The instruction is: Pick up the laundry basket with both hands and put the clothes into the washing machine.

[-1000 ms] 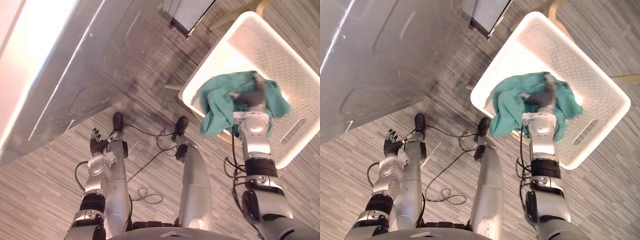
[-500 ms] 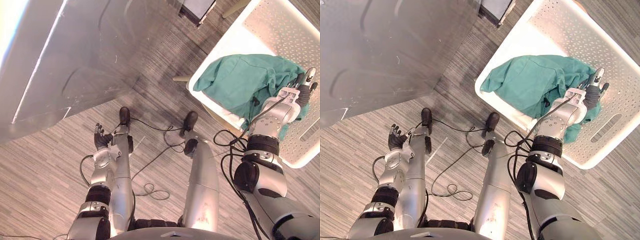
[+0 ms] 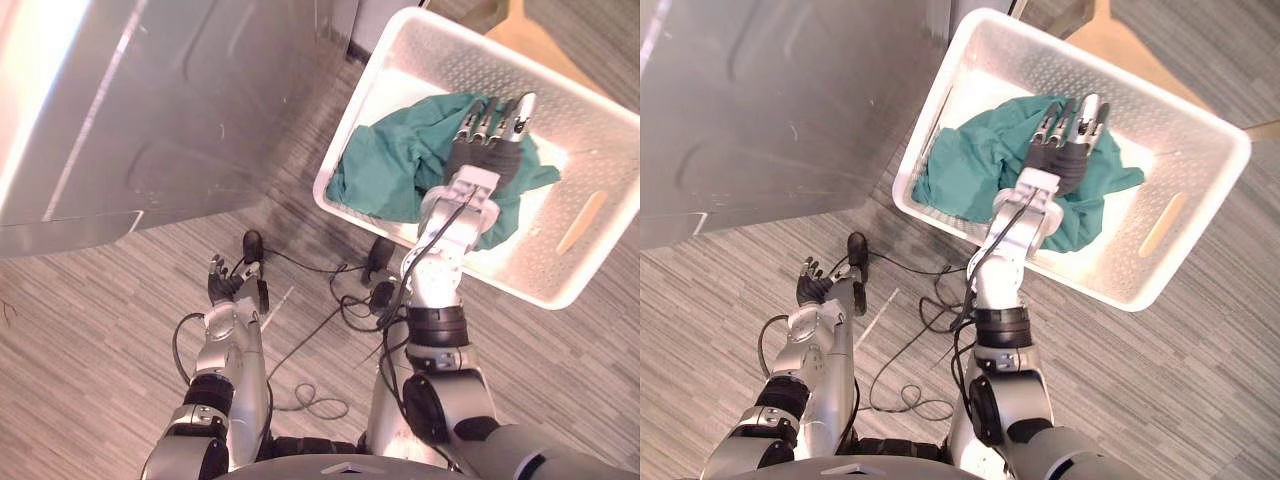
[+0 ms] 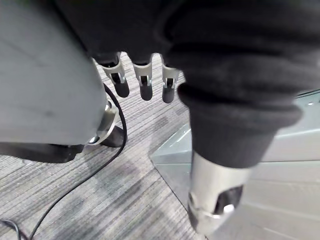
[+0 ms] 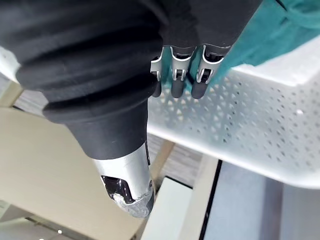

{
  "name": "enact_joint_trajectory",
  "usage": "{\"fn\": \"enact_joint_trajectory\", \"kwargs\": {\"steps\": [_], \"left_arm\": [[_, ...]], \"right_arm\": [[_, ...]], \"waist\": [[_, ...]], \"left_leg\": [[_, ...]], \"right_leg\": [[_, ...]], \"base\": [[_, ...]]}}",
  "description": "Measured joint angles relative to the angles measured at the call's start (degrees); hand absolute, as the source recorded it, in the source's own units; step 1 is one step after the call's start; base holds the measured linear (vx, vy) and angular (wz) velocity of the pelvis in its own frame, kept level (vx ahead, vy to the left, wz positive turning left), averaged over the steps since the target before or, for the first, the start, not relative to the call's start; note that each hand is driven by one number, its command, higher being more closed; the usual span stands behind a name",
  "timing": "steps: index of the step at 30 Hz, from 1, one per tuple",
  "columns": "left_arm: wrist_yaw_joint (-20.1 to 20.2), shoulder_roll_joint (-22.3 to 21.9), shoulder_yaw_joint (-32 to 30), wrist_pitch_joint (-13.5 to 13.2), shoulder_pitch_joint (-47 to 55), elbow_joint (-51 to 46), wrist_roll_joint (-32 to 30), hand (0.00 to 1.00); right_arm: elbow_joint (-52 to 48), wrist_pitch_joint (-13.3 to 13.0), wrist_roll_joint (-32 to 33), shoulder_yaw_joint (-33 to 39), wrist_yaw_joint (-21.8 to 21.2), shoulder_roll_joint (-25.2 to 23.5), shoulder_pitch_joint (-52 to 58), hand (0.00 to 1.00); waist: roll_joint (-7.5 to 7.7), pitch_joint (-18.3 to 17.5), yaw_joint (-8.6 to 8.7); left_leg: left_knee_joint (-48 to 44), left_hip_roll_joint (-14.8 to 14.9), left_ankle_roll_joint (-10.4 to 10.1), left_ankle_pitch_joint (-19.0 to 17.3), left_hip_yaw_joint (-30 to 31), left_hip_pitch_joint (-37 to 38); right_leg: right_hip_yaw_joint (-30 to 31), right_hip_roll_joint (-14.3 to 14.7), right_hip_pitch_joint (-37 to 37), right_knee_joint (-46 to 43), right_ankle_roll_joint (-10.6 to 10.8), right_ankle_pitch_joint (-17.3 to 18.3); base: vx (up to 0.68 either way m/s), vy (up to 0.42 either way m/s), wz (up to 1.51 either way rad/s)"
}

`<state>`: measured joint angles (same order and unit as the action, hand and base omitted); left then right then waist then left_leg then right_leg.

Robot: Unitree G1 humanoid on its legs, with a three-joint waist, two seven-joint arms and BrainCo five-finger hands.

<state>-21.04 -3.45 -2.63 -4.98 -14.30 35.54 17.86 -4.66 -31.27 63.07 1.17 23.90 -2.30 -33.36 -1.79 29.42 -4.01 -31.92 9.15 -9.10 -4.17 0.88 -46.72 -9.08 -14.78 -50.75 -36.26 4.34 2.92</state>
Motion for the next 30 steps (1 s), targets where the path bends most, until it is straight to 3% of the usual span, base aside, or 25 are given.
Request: {"fn": "enact_joint_trajectory", "kwargs": {"steps": [5, 12, 13, 16, 19, 21, 23, 24, 27, 30], "left_arm": [[0.06, -0.36, 1.7, 0.5, 3.87, 0.12, -0.12, 0.0], [0.25, -0.5, 4.06, 1.24, 5.31, 1.76, -1.26, 0.0], [0.26, -0.48, 4.11, 1.25, 5.42, 1.77, -1.29, 0.0], [0.28, -0.31, 4.17, 1.25, 6.42, 1.76, -2.03, 0.0], [0.64, 0.1, 4.35, 1.19, 7.97, 1.76, -2.48, 0.0], [1.56, 0.29, 4.28, 1.14, 9.13, 1.78, -3.54, 0.0], [2.39, 0.9, 4.55, 0.83, 9.7, 3.03, -4.51, 0.0], [3.1, 1.73, 5.09, 0.78, 9.82, 4.77, -5.73, 0.0], [4.65, 3.75, 5.61, 0.31, 10.13, 7.43, -7.96, 0.0], [5.7, 5.75, 6.18, 0.07, 10.09, 8.59, -9.24, 0.0]], "right_arm": [[-3.61, 0.52, -0.53, -5.57, -2.57, -0.69, 3.9, 1.0], [-3.57, 0.53, -0.52, -5.77, -3.97, -1.35, 5.88, 1.0], [-3.56, 0.53, -0.53, -5.77, -3.98, -1.34, 6.36, 0.0], [-3.63, 0.75, -0.8, -6.61, -3.99, 0.16, 8.47, 0.0], [-4.39, 4.27, -7.52, -7.63, -4.6, 3.52, 12.77, 0.0], [-9.05, 7.42, -13.85, -7.24, -5.26, 9.38, 16.91, 0.0], [-10.41, 10.75, -25.86, -5.2, -5.19, 16.1, 18.27, 0.0], [-10.15, 13.71, -35.65, -3.78, -5.23, 19.86, 18.75, 0.0], [-8.88, 18.38, -52.92, -2.54, -6.79, 27.6, 19.71, 0.0], [-2.14, 21.29, -60.58, -2.77, -10.6, 32.04, 19.72, 0.0]], "waist": [[-0.31, -0.69, 0.8], [-0.54, -2.91, 0.93], [-0.53, -3.69, 0.99], [-0.49, -5.09, 1.04], [-0.51, -5.3, 1.14], [-0.43, -5.78, 1.32], [-0.42, -5.8, 1.6], [-0.34, -5.81, 1.88], [0.2, -6.13, 2.96], [0.46, -6.24, 3.44]], "left_leg": [[3.66, -0.52, 0.85, 0.57, -1.25, 6.48], [5.12, -0.77, 0.75, 0.53, -2.57, 12.6], [5.08, -0.79, 0.76, 0.31, -2.6, 13.1], [5.06, -0.75, 1.12, -0.48, -2.7, 14.36], [5.1, -0.67, 1.12, -1.0, -2.75, 15.81], [5.12, -0.57, 1.15, -1.15, -2.76, 15.82], [5.18, -0.64, 0.75, -0.91, -2.63, 16.28], [5.4, -0.53, 0.69, -0.87, -2.53, 17.19], [7.06, -0.53, 0.52, -0.54, -2.29, 19.24], [7.52, -0.58, 0.61, -0.34, -1.15, 19.46]], "right_leg": [[-0.7, -0.89, 5.95, 2.52, 0.45, 0.19], [-1.01, -1.43, 11.45, 2.85, 0.96, 0.72], [-1.03, -1.52, 11.92, 2.98, 1.03, 1.03], [-1.09, -1.51, 13.24, 3.08, 1.29, 1.72], [-1.12, -1.45, 14.91, 3.31, 1.27, 2.26], [-1.19, -1.25, 15.11, 3.68, 1.43, 2.23], [-1.39, -1.13, 15.94, 4.15, 1.68, 1.35], [-1.68, -0.9, 17.1, 4.84, 1.67, 1.02], [-2.22, -0.45, 19.51, 6.83, 1.79, 0.27], [-2.77, 0.23, 21.16, 9.31, 2.01, -0.79]], "base": [[0.09, 0.022, 0.04], [0.12, 0.002, 0.01], [0.05, 0.003, 0.01], [0.01, 0.0, 0.0], [0.0, 0.0, 0.0], [0.0, 0.0, 0.0], [0.04, 0.004, 0.01], [0.06, 0.016, -0.01], [0.03, 0.008, 0.0], [0.01, 0.019, 0.04]]}}
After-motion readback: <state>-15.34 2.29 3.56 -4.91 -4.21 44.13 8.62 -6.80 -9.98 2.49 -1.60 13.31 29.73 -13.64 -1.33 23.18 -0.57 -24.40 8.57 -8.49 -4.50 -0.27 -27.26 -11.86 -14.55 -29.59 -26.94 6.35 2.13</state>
